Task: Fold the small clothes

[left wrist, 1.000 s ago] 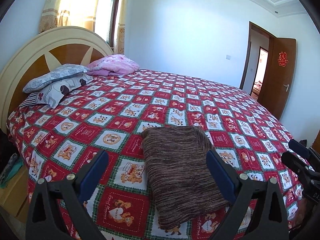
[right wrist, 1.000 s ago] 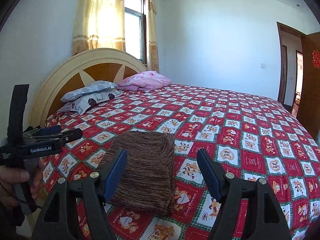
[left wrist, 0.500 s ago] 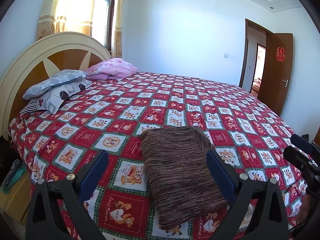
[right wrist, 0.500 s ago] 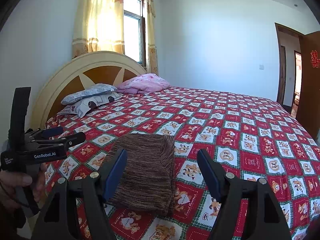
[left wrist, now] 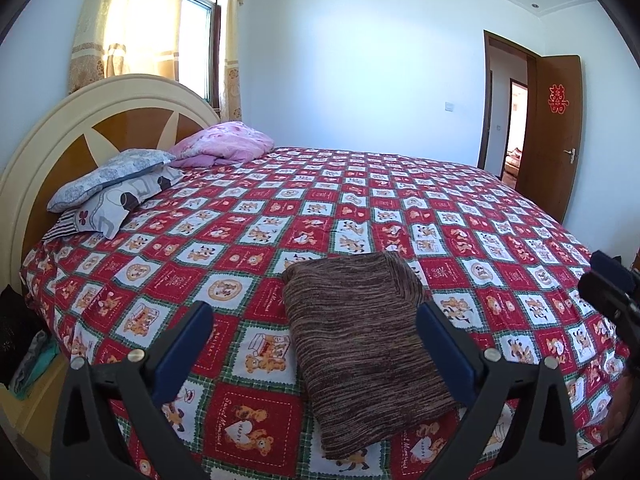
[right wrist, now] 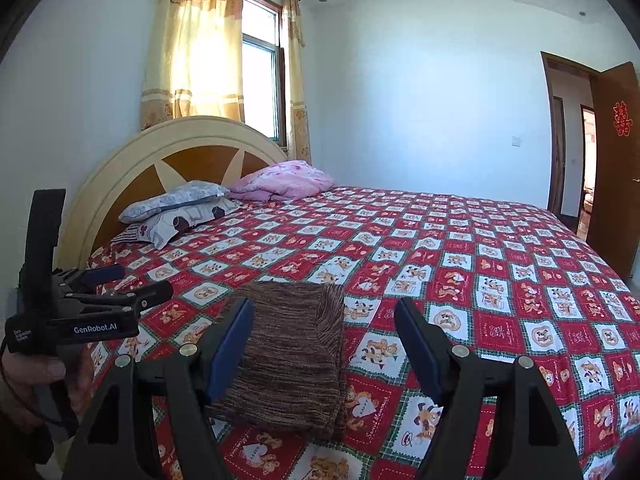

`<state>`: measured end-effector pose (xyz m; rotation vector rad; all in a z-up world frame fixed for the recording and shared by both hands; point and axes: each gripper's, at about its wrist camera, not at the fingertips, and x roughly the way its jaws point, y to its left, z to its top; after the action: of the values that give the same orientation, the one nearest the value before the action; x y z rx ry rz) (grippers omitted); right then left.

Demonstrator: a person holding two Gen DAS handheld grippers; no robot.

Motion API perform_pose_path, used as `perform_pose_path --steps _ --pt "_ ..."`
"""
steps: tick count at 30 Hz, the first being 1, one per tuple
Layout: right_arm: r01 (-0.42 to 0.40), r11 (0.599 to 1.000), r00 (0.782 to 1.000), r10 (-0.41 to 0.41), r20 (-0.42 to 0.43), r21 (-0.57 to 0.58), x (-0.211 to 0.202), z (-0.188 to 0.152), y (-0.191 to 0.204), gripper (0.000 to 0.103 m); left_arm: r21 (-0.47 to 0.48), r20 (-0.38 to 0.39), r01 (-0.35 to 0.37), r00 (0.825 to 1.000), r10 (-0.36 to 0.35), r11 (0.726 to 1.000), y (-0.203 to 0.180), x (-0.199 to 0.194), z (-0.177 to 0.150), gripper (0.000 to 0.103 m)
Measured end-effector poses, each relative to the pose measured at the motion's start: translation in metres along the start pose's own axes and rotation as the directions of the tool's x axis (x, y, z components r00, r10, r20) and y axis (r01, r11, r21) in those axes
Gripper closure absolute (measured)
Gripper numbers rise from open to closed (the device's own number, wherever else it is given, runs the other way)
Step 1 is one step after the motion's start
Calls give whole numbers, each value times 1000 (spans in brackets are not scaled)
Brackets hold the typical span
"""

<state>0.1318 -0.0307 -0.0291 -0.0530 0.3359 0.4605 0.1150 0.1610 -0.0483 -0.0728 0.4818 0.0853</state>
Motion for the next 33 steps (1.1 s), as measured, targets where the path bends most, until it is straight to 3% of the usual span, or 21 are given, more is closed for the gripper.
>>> perform_pose_path --steps 7,33 --pt "4 1000 1000 -4 15 -2 -4 3 -1 29 -7 41 -11 999 11 1000 1 -8 4 0" --pt "-24 999 1000 24 11 -43 -7 5 9 28 -25 64 -94 993 95 995 13 -7 5 0"
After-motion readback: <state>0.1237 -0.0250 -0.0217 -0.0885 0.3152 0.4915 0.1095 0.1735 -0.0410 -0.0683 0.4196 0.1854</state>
